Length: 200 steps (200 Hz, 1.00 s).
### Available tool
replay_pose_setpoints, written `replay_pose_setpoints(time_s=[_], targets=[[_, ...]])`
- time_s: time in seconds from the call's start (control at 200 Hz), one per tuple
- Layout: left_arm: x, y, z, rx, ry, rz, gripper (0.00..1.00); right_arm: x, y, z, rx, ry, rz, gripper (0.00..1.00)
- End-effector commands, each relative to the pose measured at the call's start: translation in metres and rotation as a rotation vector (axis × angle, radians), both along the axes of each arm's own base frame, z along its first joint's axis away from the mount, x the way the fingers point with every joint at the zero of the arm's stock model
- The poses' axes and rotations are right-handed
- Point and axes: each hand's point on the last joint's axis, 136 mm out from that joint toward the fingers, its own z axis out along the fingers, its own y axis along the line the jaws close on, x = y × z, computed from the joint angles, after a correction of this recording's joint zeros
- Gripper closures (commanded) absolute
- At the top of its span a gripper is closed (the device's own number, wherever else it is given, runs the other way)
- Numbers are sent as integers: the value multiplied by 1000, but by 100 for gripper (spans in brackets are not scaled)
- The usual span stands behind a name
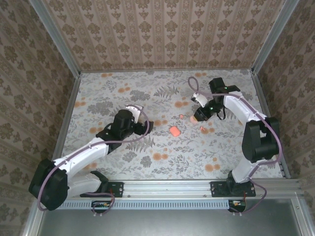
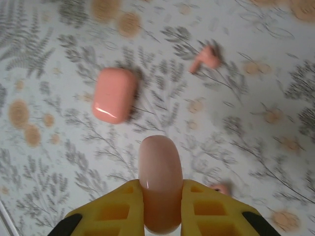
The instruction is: Insert the wireless bluetooth earbuds into the charging case
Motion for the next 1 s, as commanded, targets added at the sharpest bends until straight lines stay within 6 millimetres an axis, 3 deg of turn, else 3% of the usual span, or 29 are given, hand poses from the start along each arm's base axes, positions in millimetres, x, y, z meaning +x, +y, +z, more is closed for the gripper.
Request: replay_pose_setpoints(time_s=[0.0,0.21,0.475,0.995], targets=[[8,-1,2,53,-9,-11,0,-4,-30,-15,-101,95,10,83],[18,-12,-9,105,18,-40,0,3,-67,-27,-125,194,-26,83],[30,-29,-16,137,41,-76,0,-3,-94,-37,-146,309,-40,83],[38,-49,-21,168,57,-117,0,-3,-108,-59,-154,437,-26,83]])
